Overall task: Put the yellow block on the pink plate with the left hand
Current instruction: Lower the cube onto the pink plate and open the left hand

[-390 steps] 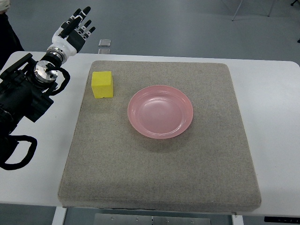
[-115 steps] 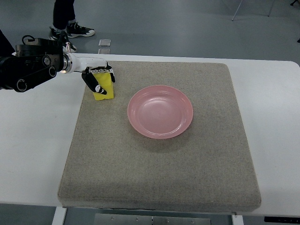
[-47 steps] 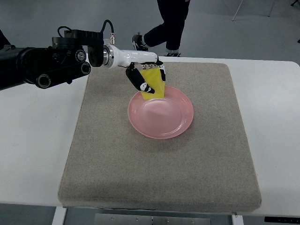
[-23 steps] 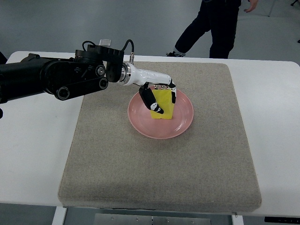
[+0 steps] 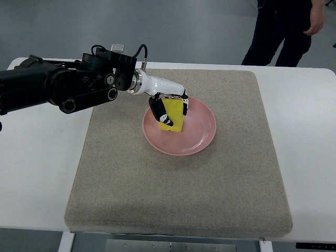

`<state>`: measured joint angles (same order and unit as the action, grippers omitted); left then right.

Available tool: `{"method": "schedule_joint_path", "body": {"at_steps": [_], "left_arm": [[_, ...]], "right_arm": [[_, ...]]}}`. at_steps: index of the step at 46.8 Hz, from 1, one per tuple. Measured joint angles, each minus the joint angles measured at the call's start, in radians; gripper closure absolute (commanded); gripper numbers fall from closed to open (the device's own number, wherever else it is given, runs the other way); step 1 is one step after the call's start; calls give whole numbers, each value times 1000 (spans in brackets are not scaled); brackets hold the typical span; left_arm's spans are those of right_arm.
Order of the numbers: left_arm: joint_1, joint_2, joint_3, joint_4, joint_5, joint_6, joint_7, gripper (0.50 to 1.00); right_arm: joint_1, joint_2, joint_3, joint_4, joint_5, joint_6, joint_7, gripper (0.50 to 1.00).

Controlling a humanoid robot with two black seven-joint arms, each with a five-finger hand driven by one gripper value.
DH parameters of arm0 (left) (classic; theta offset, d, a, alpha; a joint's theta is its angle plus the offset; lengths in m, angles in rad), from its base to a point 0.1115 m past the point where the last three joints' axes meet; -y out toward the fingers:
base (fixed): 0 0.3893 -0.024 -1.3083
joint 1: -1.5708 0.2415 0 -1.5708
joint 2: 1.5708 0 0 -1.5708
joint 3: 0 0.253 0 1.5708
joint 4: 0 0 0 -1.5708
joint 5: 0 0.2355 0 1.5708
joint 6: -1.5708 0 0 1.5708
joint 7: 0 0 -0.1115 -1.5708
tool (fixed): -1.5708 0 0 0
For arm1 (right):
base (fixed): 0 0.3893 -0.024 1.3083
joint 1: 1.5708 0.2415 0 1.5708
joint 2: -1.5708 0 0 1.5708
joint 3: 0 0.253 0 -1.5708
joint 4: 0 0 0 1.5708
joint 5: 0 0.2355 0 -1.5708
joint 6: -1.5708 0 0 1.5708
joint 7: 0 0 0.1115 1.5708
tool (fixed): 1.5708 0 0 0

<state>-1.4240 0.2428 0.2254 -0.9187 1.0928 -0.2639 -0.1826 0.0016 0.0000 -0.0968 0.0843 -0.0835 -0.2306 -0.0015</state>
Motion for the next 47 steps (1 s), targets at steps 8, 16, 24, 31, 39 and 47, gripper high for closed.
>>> {"method": "schedule_joint_path", "body": {"at_steps": [8, 16, 24, 31, 39, 47], "left_arm": [[2, -2, 0, 5, 6, 3, 0, 1000], [3, -5, 0, 8, 11, 12, 0, 1000], [5, -5, 0, 8, 15, 13, 0, 1000], [6, -7, -1, 7, 15, 21, -1, 862], [9, -16, -7, 5, 12, 60, -4, 652], [11, -16, -9, 3, 4, 66, -5, 562]], "right_arm": [[0, 0, 0, 0, 0, 0, 0, 576], [0, 0, 0, 0, 0, 0, 0, 576], [0, 0, 0, 0, 0, 0, 0, 576], [0, 0, 0, 0, 0, 0, 0, 576], [0, 0, 0, 0, 0, 0, 0, 576], [0, 0, 0, 0, 0, 0, 0, 576]]}}
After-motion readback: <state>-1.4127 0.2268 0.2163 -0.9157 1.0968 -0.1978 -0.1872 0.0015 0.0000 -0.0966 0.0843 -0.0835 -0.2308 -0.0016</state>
